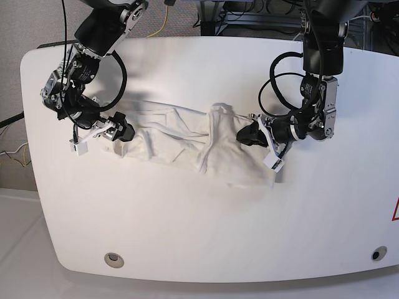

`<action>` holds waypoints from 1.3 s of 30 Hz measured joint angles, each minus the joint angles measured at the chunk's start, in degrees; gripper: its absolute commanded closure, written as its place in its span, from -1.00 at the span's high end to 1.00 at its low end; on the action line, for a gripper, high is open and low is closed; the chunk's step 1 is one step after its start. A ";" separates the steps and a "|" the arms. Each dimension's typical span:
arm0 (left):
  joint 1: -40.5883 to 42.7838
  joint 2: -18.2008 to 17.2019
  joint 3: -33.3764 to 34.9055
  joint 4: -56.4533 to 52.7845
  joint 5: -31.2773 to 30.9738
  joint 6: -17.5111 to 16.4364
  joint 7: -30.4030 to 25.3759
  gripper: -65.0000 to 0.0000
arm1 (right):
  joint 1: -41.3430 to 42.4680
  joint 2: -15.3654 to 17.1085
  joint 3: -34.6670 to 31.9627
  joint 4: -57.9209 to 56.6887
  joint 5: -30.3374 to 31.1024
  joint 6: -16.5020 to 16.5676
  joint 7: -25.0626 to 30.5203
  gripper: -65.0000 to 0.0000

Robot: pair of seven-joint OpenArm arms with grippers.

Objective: Fold the T-shirt properly
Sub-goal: 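Lower the right gripper onto the free band end and grasp it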

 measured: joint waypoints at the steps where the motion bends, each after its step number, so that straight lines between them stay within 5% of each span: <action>1: 0.00 0.02 0.00 0.00 0.00 0.00 -0.02 -0.86 | -0.02 0.00 0.00 0.00 0.00 0.00 0.00 -0.07; 5: 0.00 0.00 0.00 0.00 0.00 0.00 0.00 -0.86 | -0.13 0.02 0.00 0.00 -0.02 0.02 0.02 -1.00; 17: 0.00 0.00 0.00 0.00 0.00 0.00 0.00 -0.86 | -0.15 0.04 -0.28 -0.17 -0.20 0.00 0.00 -1.00; 29: 0.13 0.00 -0.04 0.00 -0.07 0.00 -0.20 -0.86 | -0.44 -0.22 -9.27 10.27 0.04 -0.20 -0.55 -1.00; 39: 0.13 -0.39 -0.02 -0.02 -0.35 -0.07 -0.26 -0.86 | -0.13 -3.26 -15.58 14.43 0.15 -3.65 -2.64 -1.00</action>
